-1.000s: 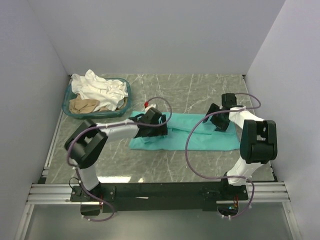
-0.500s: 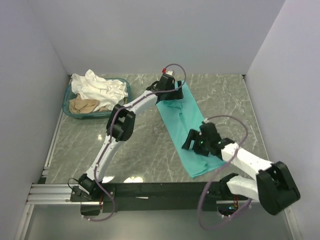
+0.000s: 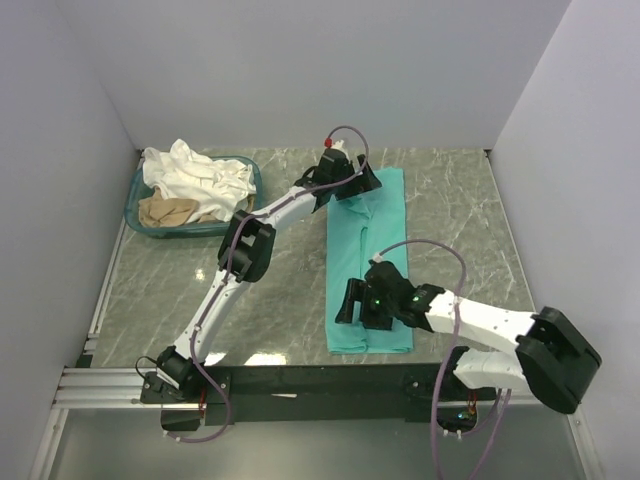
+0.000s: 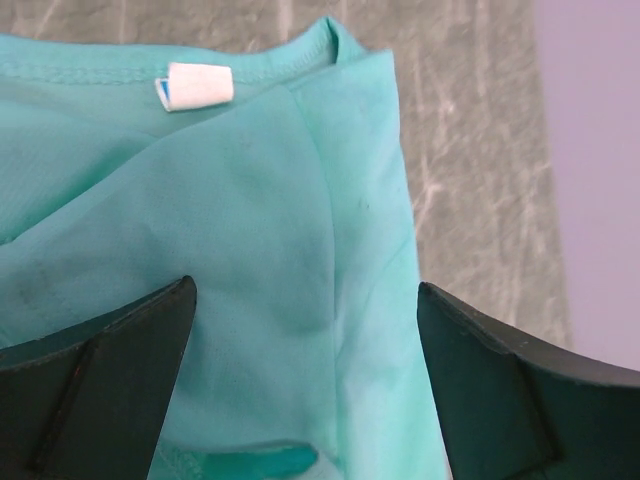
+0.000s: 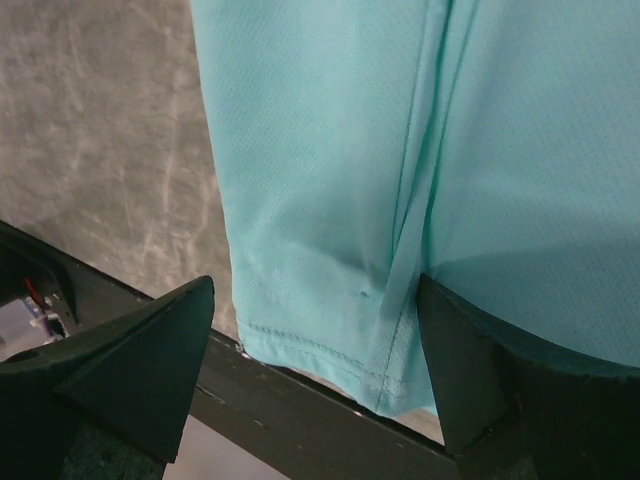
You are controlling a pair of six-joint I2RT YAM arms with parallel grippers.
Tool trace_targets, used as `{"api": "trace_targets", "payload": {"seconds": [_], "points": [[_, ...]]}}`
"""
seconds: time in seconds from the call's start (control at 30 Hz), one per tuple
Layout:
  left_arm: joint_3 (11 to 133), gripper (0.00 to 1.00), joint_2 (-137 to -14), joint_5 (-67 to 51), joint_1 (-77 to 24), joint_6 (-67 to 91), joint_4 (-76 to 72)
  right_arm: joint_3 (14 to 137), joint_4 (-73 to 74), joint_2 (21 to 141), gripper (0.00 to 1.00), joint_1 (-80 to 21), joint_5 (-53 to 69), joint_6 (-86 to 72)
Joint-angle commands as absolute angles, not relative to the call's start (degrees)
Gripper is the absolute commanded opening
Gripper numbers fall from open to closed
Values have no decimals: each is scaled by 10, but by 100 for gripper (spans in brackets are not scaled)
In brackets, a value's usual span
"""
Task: Fold and stack the t-shirts
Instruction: Fold the tshirt
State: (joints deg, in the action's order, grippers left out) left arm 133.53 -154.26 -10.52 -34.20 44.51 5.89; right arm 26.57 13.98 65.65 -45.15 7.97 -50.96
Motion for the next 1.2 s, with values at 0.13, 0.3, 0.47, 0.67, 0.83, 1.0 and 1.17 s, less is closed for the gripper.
{"api": "trace_targets", "payload": {"seconds": [0.13,0.3,0.47,0.67,0.83,1.0,1.17], "points": [[1341,99,-1579,-83,-331,536,36,344,131,748,88,-501,44,-513],[1353,99,-1557,-36,-322,534,62,375,206,705,89,-504,-20,-505],[1352,99,-1489,33,-315,501,99,416,297,623,89,-504,-76,-502],[1347,99,-1370,41,-312,437,94,435,375,498,94,-504,-126,-530],[1239,99,-1236,4,-329,398,114,421,426,432,100,-502,-194,-564],[1028,100,-1063,43,-379,383,171,408,452,424,100,-497,-188,-548],[714,99,-911,112,-462,450,117,386,484,430,100,-496,-169,-534]]}}
